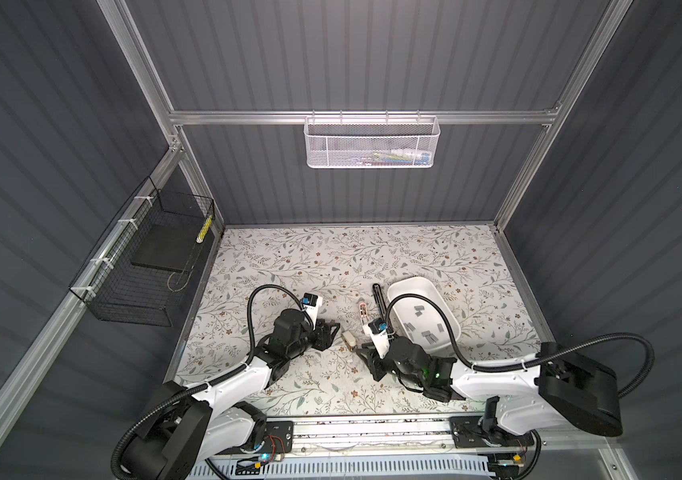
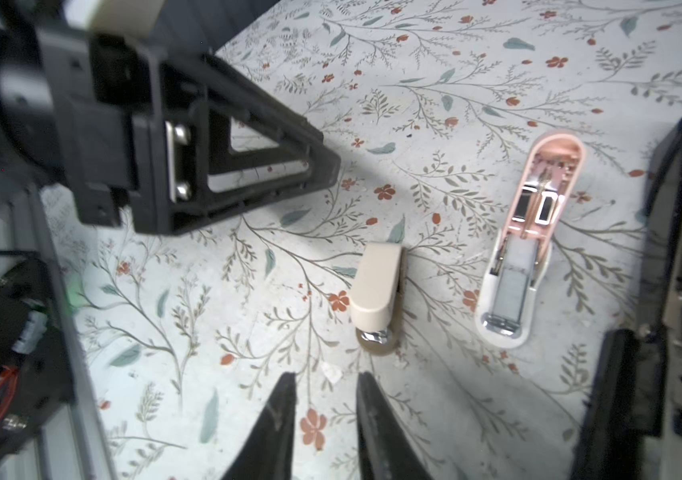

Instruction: Load the staples into the stapler

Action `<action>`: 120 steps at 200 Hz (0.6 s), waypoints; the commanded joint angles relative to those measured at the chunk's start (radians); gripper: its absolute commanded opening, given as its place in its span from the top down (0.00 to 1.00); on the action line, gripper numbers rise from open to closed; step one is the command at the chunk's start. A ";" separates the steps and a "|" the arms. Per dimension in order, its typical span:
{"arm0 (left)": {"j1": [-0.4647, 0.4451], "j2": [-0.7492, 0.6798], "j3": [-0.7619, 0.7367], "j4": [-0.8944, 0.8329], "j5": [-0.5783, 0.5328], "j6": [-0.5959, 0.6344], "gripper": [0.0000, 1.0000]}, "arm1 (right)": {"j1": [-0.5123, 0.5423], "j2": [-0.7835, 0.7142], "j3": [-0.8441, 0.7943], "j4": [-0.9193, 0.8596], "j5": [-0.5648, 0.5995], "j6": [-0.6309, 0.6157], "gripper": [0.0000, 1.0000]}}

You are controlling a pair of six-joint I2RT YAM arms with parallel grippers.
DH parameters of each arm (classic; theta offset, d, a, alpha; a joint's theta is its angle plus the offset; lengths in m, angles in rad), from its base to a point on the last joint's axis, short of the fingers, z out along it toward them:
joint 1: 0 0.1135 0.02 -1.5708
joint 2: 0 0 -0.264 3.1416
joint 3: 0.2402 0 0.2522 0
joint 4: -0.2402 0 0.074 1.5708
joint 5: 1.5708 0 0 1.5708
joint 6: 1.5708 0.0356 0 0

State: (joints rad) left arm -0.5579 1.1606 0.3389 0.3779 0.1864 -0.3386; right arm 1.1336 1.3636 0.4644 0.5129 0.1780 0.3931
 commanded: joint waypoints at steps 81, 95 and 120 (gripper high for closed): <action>-0.023 0.055 0.002 0.052 0.071 0.011 0.50 | -0.003 0.204 0.291 -0.242 0.136 0.025 0.86; -0.025 0.058 0.002 0.050 0.068 0.019 0.50 | -0.003 0.229 0.304 -0.250 0.132 0.028 0.87; -0.025 0.046 -0.009 0.053 0.041 0.043 0.50 | -0.003 0.251 0.299 -0.246 0.139 0.034 0.87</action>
State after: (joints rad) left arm -0.5758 1.2156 0.3389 0.4129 0.2363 -0.3363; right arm 1.1320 1.5986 0.7502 0.3012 0.2882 0.4149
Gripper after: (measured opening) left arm 0.501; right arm 0.126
